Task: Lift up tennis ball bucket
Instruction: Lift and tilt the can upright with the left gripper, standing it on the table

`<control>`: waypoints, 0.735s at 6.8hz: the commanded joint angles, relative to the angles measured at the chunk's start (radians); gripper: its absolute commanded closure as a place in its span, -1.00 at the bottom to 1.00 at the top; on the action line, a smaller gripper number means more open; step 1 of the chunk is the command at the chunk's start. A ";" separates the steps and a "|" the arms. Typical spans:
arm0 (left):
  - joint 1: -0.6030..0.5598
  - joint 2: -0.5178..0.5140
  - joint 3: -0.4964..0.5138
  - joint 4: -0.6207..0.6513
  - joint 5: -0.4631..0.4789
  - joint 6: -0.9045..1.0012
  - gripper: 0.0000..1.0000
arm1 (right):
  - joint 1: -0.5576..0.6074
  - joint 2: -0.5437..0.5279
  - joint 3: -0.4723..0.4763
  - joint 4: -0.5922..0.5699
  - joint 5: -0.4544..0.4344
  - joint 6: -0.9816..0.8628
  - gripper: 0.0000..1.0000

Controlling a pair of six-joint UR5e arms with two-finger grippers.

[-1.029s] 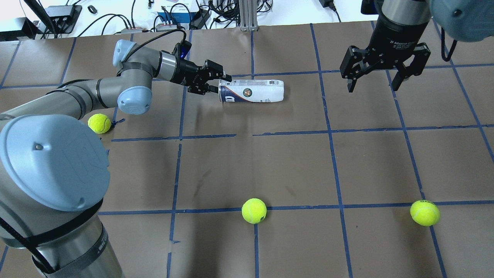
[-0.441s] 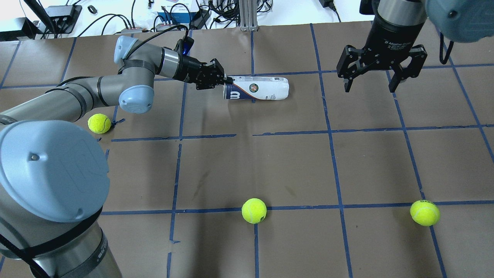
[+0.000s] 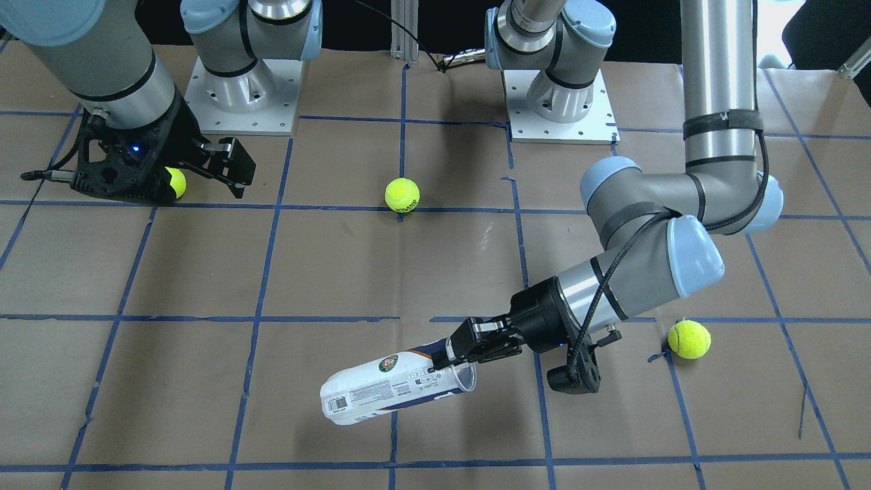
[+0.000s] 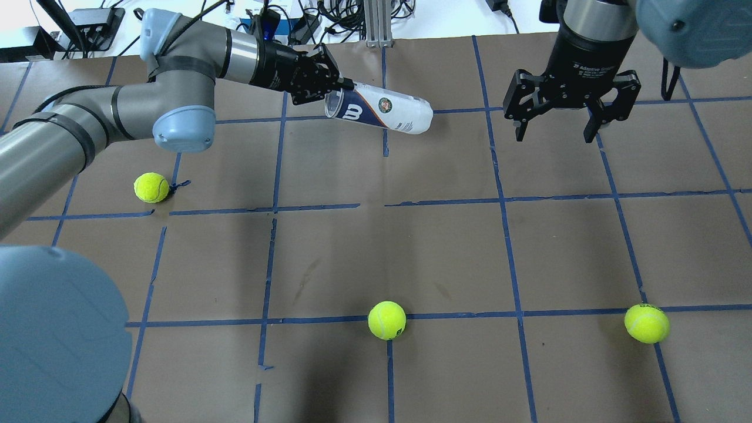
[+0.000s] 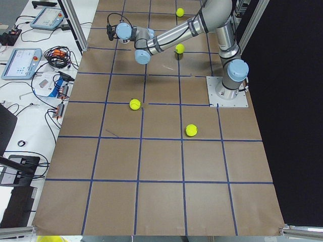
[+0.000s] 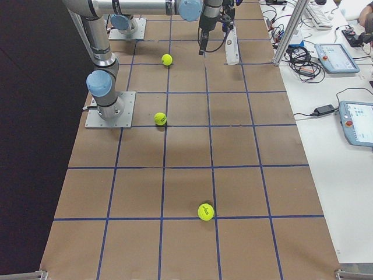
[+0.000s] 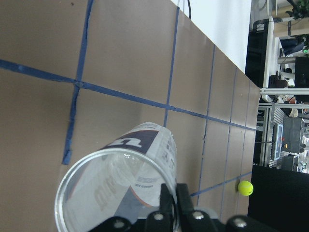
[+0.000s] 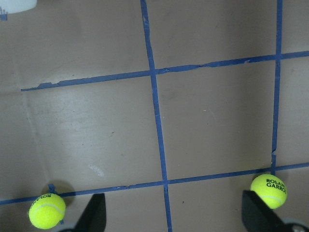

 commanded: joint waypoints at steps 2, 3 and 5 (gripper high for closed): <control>-0.131 0.052 0.137 -0.177 0.442 0.100 0.92 | 0.017 0.002 0.002 -0.002 0.001 0.013 -1.00; -0.136 0.055 0.279 -0.435 0.598 0.261 0.91 | 0.017 0.004 0.004 -0.002 -0.002 0.005 -1.00; -0.212 -0.001 0.481 -0.680 0.880 0.385 0.91 | 0.015 0.005 0.010 -0.002 -0.001 -0.010 -1.00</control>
